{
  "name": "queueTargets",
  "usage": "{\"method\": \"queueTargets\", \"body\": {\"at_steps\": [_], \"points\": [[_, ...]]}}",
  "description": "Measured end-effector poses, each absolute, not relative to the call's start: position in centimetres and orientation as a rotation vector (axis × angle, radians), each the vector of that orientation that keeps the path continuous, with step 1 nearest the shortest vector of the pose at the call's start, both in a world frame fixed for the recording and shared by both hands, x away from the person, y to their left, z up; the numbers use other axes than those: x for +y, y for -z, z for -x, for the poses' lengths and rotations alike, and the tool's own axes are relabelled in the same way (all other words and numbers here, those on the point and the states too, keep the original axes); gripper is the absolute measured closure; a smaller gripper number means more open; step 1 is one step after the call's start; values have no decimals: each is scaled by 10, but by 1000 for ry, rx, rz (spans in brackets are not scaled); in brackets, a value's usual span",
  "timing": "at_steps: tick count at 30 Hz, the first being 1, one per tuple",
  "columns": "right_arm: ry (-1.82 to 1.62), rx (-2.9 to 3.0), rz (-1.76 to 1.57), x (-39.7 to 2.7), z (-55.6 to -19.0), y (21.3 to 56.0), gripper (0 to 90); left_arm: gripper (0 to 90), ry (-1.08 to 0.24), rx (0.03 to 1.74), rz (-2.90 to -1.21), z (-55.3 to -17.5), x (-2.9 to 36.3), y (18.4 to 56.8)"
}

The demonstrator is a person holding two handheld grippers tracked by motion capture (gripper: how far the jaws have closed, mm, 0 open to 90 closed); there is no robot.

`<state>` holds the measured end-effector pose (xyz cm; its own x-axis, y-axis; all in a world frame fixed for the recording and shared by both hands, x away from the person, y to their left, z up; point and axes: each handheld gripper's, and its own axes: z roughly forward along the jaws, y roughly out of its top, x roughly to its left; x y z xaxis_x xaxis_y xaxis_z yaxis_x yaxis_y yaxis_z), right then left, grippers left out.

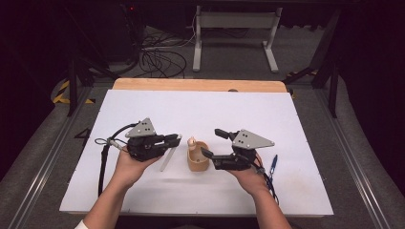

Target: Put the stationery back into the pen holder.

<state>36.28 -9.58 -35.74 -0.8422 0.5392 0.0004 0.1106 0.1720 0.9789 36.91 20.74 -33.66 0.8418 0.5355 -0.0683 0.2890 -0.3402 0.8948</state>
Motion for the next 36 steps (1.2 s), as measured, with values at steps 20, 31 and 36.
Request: {"method": "queueTargets", "body": {"at_steps": [20,31,36], "points": [[-1758,2267,-531,-53,-351,376,450,782,-248,512,-1817,-351,195,326],[-1792,2304,-531,-42,-347,383,580,782,-210,482,-1784,-346,189,325],[-1822,2313,-544,-40,-347,385,663,781,-207,490,-1763,-345,190,325]]}}
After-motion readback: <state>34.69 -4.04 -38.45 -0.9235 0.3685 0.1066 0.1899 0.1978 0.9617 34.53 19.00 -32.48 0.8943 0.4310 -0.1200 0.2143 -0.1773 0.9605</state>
